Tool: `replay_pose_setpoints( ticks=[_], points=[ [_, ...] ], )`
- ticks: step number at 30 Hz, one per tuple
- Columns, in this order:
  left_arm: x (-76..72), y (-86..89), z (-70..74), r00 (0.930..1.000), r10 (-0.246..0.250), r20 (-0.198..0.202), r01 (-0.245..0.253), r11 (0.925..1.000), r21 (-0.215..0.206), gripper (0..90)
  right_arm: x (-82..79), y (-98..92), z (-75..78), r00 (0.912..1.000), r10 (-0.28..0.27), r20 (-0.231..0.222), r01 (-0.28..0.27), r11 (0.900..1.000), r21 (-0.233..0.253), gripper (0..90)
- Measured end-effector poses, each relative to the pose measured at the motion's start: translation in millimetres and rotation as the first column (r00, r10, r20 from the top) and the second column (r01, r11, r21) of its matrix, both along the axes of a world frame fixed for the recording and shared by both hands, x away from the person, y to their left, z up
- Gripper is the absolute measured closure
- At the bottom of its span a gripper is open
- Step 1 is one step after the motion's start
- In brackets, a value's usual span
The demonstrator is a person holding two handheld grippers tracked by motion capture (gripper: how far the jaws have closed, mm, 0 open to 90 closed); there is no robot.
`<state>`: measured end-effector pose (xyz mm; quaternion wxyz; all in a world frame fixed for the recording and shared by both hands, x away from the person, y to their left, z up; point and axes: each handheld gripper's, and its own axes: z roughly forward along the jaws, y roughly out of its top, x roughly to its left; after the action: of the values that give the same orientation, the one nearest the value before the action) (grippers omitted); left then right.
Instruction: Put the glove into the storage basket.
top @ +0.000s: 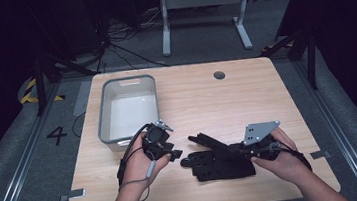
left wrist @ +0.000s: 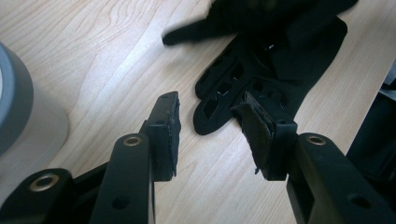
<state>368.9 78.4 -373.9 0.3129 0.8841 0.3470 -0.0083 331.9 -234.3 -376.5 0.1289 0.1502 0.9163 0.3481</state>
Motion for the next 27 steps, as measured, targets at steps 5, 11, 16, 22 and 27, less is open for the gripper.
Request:
replay_pose_setpoints(
  ticks=[5, 11, 16, 22, 27],
  points=[
    [1.6, -2.9, 2.7, 0.9999, -0.011, 0.007, 0.011, 0.9999, -0.005, 57.4, -9.1, 9.6, -8.4, 0.9954, 0.057, -0.077, -0.060, 0.998, -0.036, 85.4],
    [3.9, -6.4, 3.0, 0.9996, -0.025, 0.011, 0.026, 0.9997, -0.005, 57.4, -16.0, 16.8, -13.6, 0.9895, 0.091, -0.112, -0.097, 0.994, -0.048, 81.7],
    [5.5, -11.0, 1.8, 0.9994, -0.034, 0.005, 0.034, 0.9994, -0.002, 57.1, -21.2, 20.3, -17.5, 0.9741, 0.128, -0.186, -0.133, 0.991, -0.016, 70.9],
    [5.8, -12.5, 1.6, 0.9991, -0.042, 0.005, 0.042, 0.9991, -0.002, 56.9, -22.0, 12.0, -8.0, 0.9741, 0.115, -0.195, -0.109, 0.993, 0.040, 69.2],
    [6.1, -14.6, 1.0, 0.9989, -0.047, 0.000, 0.047, 0.9989, 0.000, 56.8, -19.2, -2.4, 1.5, 0.9827, 0.058, -0.176, -0.047, 0.997, 0.065, 68.9]
  ],
)
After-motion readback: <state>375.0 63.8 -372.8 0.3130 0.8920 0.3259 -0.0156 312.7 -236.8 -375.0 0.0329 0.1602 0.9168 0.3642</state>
